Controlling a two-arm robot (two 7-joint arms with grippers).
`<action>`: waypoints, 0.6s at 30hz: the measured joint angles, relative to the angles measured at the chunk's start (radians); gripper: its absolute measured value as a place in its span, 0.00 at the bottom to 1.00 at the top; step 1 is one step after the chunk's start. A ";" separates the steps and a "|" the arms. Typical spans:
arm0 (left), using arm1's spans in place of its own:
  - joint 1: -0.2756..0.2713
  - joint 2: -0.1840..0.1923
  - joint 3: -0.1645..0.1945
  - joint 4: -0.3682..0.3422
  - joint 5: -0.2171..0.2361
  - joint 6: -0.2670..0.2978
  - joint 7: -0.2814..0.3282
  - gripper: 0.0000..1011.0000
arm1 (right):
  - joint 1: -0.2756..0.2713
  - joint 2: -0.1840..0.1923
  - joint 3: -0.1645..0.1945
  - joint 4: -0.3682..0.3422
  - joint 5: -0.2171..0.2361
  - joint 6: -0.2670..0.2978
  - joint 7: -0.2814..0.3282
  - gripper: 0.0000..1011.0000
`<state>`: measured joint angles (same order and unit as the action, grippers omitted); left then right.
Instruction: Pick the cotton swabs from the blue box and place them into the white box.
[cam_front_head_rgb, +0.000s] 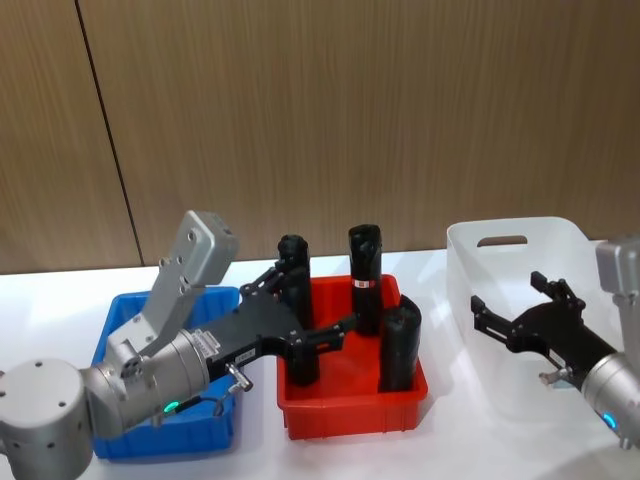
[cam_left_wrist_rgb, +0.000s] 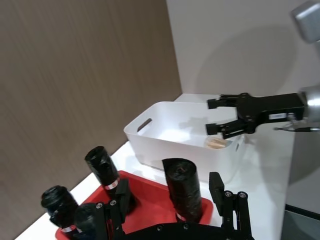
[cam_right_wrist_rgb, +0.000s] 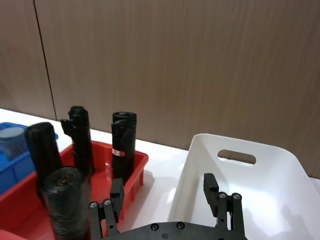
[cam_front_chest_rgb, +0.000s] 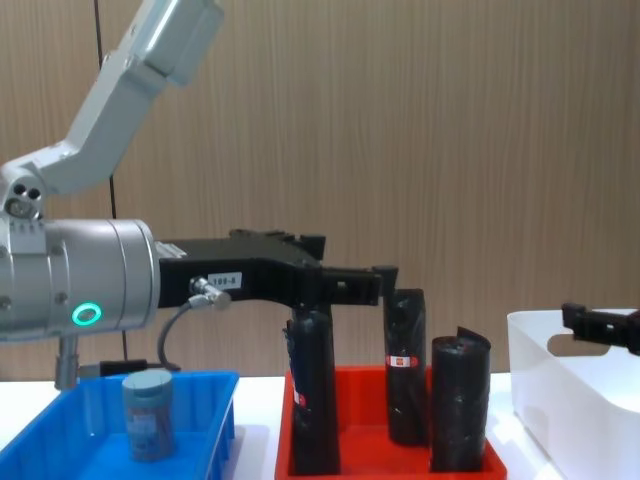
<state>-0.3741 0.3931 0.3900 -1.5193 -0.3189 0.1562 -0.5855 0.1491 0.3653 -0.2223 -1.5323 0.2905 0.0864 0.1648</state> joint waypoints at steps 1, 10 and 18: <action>0.003 0.000 0.001 -0.002 0.002 -0.003 0.010 0.99 | -0.014 -0.003 0.000 -0.021 0.000 -0.004 -0.009 0.99; 0.031 -0.003 0.015 -0.025 0.027 -0.032 0.129 0.99 | -0.090 -0.016 -0.002 -0.129 -0.002 -0.029 -0.054 0.99; 0.055 -0.005 0.026 -0.043 0.048 -0.057 0.229 0.99 | -0.150 -0.026 -0.003 -0.216 -0.003 -0.049 -0.091 0.99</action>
<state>-0.3193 0.3885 0.4160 -1.5623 -0.2713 0.0992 -0.3561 -0.0013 0.3392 -0.2256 -1.7486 0.2875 0.0375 0.0741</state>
